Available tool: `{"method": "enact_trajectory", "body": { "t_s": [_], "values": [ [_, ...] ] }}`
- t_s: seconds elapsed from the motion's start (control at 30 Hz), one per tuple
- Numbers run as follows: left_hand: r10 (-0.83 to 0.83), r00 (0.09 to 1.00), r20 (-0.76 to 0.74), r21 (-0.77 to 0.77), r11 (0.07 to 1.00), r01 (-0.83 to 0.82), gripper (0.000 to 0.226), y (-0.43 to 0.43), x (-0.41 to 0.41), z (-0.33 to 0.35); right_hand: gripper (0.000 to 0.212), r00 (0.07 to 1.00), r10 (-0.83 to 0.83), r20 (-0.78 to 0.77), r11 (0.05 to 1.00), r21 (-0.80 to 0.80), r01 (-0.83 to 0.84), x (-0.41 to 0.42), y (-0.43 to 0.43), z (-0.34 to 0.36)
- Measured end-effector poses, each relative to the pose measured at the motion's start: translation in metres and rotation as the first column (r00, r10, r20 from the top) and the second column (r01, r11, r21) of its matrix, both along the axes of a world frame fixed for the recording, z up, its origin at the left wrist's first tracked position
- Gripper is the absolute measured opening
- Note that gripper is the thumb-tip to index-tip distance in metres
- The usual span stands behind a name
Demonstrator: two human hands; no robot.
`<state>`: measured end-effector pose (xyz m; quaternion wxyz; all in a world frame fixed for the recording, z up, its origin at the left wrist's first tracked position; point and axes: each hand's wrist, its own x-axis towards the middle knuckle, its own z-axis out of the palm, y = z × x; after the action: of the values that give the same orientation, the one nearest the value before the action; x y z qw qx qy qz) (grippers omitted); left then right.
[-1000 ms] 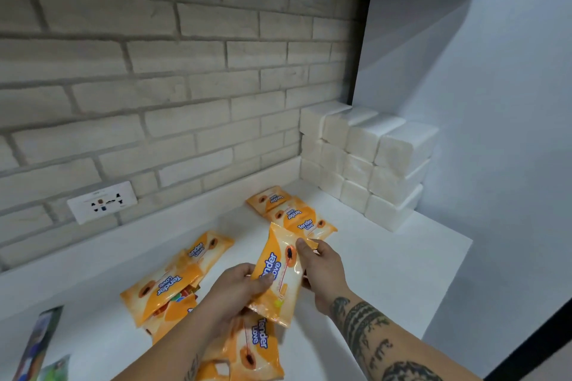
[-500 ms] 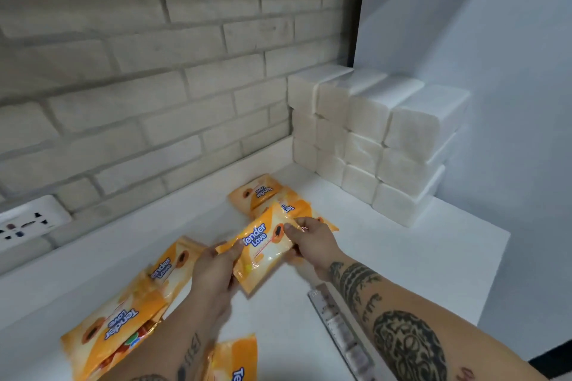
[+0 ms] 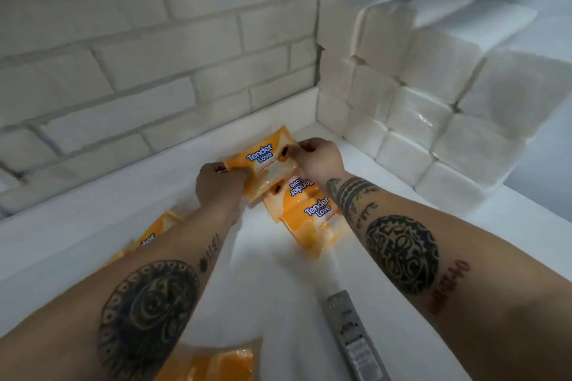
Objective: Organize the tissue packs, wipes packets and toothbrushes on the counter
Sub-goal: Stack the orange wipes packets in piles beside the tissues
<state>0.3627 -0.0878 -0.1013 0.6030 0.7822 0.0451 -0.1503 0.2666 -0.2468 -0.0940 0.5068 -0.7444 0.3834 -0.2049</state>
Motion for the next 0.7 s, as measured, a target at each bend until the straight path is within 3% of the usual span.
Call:
{"method": "enact_trajectory", "body": {
  "t_s": [0.1, 0.3, 0.37, 0.43, 0.7],
  "values": [
    [-0.016, 1.0, 0.023, 0.036, 0.999, 0.015, 0.025, -0.014, 0.009, 0.003, 0.024, 0.998, 0.013, -0.059, 0.999, -0.051, -0.016, 0.017, -0.011, -0.007],
    [-0.009, 0.996, 0.089, 0.104, 0.995, 0.0, 0.073, -0.03, 0.026, -0.001, 0.03, 0.989, 0.009, -0.149, 0.994, -0.103, -0.024, 0.04, -0.023, -0.014],
    [-0.007, 0.995, 0.104, 0.108, 0.994, -0.005, 0.079, -0.033, 0.03, -0.001, 0.045, 0.988, 0.006, -0.155, 0.994, -0.11, -0.023, 0.047, -0.024, -0.016],
    [-0.009, 0.995, 0.095, 0.109, 0.994, -0.001, 0.078, -0.034, 0.032, -0.002, 0.05, 0.99, 0.003, -0.144, 0.995, -0.102, -0.018, 0.052, -0.026, -0.018],
    [-0.121, 0.977, 0.178, 0.182, 0.979, 0.088, 0.047, -0.031, 0.037, -0.02, 0.029, 0.958, 0.006, -0.286, 0.969, -0.236, -0.076, 0.064, -0.026, -0.027]
  ]
}}
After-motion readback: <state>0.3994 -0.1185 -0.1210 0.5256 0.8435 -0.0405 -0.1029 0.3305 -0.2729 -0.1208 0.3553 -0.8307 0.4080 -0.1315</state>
